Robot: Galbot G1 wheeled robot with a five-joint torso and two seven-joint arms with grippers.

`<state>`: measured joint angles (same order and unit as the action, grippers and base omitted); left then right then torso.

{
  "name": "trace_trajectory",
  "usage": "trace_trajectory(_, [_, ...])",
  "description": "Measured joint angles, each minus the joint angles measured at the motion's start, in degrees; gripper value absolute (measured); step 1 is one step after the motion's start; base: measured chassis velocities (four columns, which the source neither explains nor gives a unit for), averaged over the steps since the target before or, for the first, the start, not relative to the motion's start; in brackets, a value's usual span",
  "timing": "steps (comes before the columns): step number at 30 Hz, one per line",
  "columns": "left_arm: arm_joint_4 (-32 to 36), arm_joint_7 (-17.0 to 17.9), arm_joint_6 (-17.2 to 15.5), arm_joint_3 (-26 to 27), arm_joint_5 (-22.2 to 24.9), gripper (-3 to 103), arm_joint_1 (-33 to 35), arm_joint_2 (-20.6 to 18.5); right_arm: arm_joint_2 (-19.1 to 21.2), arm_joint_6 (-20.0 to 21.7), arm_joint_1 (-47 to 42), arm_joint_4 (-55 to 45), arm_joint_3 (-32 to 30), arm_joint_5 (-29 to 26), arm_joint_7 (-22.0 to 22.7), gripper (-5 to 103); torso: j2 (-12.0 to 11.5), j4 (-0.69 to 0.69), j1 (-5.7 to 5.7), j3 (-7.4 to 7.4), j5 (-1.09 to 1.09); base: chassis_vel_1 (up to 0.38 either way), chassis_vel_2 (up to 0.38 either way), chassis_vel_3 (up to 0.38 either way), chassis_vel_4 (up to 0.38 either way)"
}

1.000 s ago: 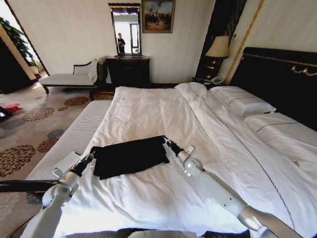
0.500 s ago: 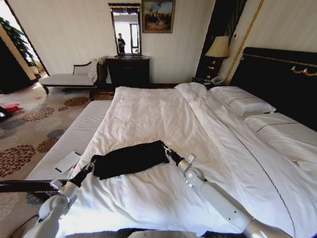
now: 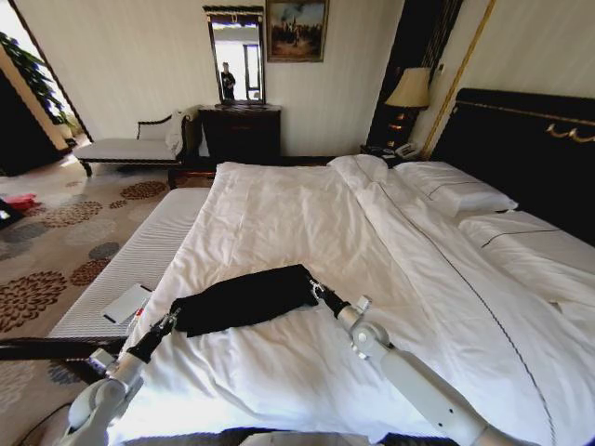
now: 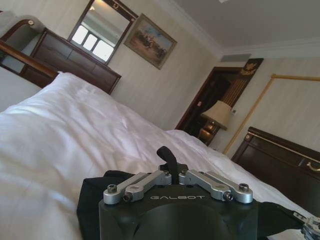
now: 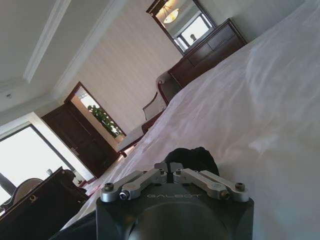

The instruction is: Fold the clothes on the bed.

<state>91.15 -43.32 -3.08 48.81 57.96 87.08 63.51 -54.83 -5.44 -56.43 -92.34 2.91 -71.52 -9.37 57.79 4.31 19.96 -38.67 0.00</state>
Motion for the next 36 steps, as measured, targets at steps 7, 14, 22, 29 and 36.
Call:
trace_trajectory(7, [-0.78, -4.95, 2.80, 0.76, -1.75, 1, 0.85, 0.10, 0.29, -0.01, -2.00, -1.47, -1.13, 0.82, -0.35, 1, 0.00, 0.01, 0.00, 0.00, 0.00, 0.000, 0.000, 0.000, 0.000])
trace_trajectory(14, [-3.72, -6.35, 5.25, 0.83, -2.84, 1, 0.34, 0.34, -1.20, -0.02, -1.99, 1.41, -1.22, 3.30, -0.55, 1, 0.00, 0.00, 0.01, 0.00, 0.00, 0.000, 0.000, 0.000, 0.000])
trace_trajectory(22, [-2.34, -5.21, 7.43, 2.33, -2.33, 18, 0.50, 0.30, 0.53, -0.07, -3.51, -1.75, -2.91, 3.57, -0.51, 21, 0.00, 0.00, 0.01, 0.00, 0.00, 0.000, 0.000, 0.000, 0.000])
trace_trajectory(29, [2.61, -13.15, 9.67, 9.15, 0.26, 49, 1.09, 0.04, 3.53, -0.09, -4.14, -6.73, -6.77, 1.05, -0.06, 53, 0.00, 0.01, 0.01, 0.00, 0.01, 0.000, 0.000, 0.000, 0.000])
trace_trajectory(36, [5.06, -9.24, 7.60, 11.91, 3.45, 72, -1.96, -0.40, 3.56, 1.32, -1.45, -6.91, -6.07, 0.16, 3.19, 75, 0.00, -0.02, 0.00, 0.00, 0.00, 0.000, 0.000, 0.000, 0.000])
